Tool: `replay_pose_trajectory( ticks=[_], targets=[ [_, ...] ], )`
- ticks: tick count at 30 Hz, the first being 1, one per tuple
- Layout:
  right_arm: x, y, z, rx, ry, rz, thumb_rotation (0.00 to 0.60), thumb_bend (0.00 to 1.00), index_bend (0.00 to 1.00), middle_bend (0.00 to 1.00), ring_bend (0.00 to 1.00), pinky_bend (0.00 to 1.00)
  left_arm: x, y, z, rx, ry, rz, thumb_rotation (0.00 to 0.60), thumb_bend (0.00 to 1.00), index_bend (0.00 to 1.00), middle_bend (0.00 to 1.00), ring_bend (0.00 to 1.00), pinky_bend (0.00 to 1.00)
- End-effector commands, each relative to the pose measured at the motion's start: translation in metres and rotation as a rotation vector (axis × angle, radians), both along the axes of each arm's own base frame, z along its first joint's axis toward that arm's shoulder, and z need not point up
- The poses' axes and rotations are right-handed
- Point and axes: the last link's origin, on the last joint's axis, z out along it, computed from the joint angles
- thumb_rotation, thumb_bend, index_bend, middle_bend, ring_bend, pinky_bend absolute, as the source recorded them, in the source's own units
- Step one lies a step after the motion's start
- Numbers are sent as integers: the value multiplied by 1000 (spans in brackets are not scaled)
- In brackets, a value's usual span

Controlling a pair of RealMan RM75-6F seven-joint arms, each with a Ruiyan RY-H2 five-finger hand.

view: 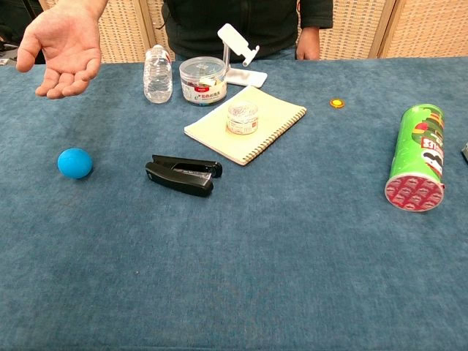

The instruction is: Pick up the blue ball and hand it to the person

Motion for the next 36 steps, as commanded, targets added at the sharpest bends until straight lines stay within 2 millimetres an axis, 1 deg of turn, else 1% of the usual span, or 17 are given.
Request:
replay_pose_trajectory(
  ticks=[1, 6, 10, 14, 17, 18, 23, 27, 32, 33, 36],
  targets=[
    [0, 0, 0, 9, -7, -4, 600, 0, 0, 0, 0, 0, 0, 0, -1, -2, 1, 0, 600, 0, 0, 0, 0, 0],
    [0, 1, 0, 20, -22, -5, 600, 0, 0, 0, 0, 0, -1, 3, -4, -17, 3, 4, 600, 0, 0, 0, 0, 0],
    [0, 1, 2, 20, -39, -7, 600, 0, 0, 0, 0, 0, 4, 10, -12, -68, -22, -26, 600, 0, 0, 0, 0, 0],
    [-1, 1, 4, 24, -55, -8, 600, 0, 0, 0, 0, 0, 5, 36, -33, -159, -34, -13, 600, 0, 49, 0, 0, 18],
    [-1, 1, 4, 28, -59, -5, 600, 0, 0, 0, 0, 0, 4, 51, -45, -206, -27, 12, 600, 0, 97, 0, 0, 54],
    [-2, 1, 4, 33, -63, -5, 600, 0, 0, 0, 0, 0, 2, 61, -54, -225, -44, 44, 600, 0, 111, 0, 0, 66],
    [-4, -1, 4, 38, -73, -13, 600, 0, 0, 0, 0, 0, 2, 90, -79, -265, -84, 83, 600, 0, 137, 29, 0, 70],
    [-4, -3, 4, 38, -98, -22, 600, 0, 0, 0, 0, 0, 12, 106, -99, -286, -63, 57, 600, 0, 158, 59, 5, 123],
    [-6, -5, 3, 40, -90, -32, 600, 0, 0, 0, 0, 0, 30, 122, -121, -318, -36, 30, 600, 0, 173, 70, 9, 145],
    [-6, -5, 2, 40, -88, -36, 600, 0, 0, 0, 0, 0, 34, 127, -127, -329, -22, 31, 600, 0, 179, 80, 12, 155],
    [-8, -7, 2, 39, -88, -43, 600, 0, 0, 0, 0, 0, 40, 131, -137, -349, -4, 40, 600, 0, 210, 132, 44, 217]
  ],
)
